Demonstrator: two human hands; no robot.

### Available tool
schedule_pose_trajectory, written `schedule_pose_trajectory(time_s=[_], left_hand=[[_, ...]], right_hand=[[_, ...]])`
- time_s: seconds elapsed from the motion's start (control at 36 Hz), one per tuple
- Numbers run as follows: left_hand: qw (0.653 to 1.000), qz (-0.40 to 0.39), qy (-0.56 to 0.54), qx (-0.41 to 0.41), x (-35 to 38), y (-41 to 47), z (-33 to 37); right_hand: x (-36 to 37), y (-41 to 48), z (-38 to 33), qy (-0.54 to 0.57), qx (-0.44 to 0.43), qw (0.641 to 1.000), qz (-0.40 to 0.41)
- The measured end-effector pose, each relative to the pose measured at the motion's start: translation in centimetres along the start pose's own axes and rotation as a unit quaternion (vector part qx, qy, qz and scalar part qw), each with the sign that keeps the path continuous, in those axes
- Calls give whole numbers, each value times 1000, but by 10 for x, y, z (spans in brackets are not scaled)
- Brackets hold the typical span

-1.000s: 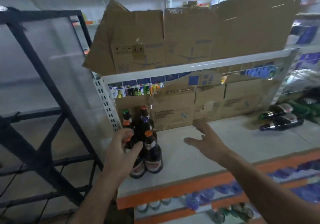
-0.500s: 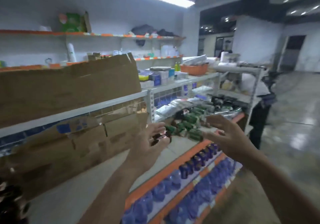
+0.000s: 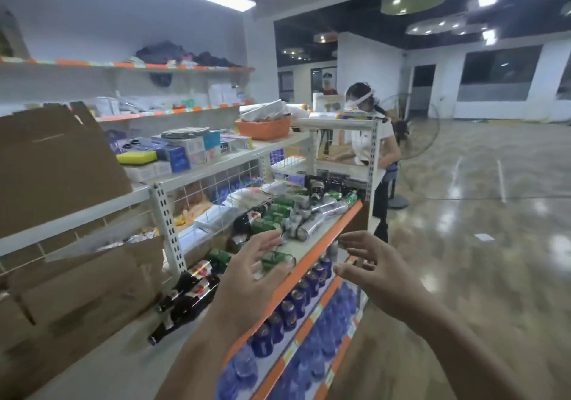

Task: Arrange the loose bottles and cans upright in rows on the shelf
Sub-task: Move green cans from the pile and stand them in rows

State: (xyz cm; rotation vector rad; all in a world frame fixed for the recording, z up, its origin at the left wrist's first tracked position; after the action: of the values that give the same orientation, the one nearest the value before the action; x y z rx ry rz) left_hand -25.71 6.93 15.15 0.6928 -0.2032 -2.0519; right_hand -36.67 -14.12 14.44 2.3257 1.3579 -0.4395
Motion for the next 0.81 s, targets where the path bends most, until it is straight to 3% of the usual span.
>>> schedule_pose_trajectory(time_s=[0.25, 0.47, 0.81], left_hand=[[997, 22, -16, -67, -3, 122, -122], [978, 32, -23, -206, 14, 188, -235], [924, 91, 44, -368, 50, 223, -347]], right_hand=[[57, 151, 43, -41, 31, 996, -69], [114, 249, 111, -73, 99, 981, -147], [206, 361, 218, -238, 110, 909, -324]])
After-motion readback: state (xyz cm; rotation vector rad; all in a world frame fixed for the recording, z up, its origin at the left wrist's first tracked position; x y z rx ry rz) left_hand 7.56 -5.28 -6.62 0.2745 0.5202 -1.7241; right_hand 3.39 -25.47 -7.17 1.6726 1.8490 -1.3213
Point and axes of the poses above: each hand's wrist, its own y-axis towards the middle knuckle, its own x-axis out of the palm, z = x × y, the point moved 2 cm from there along y, towards the middle knuckle, and after that the axes turned 3 degrees about x, right-handed, at the moved point
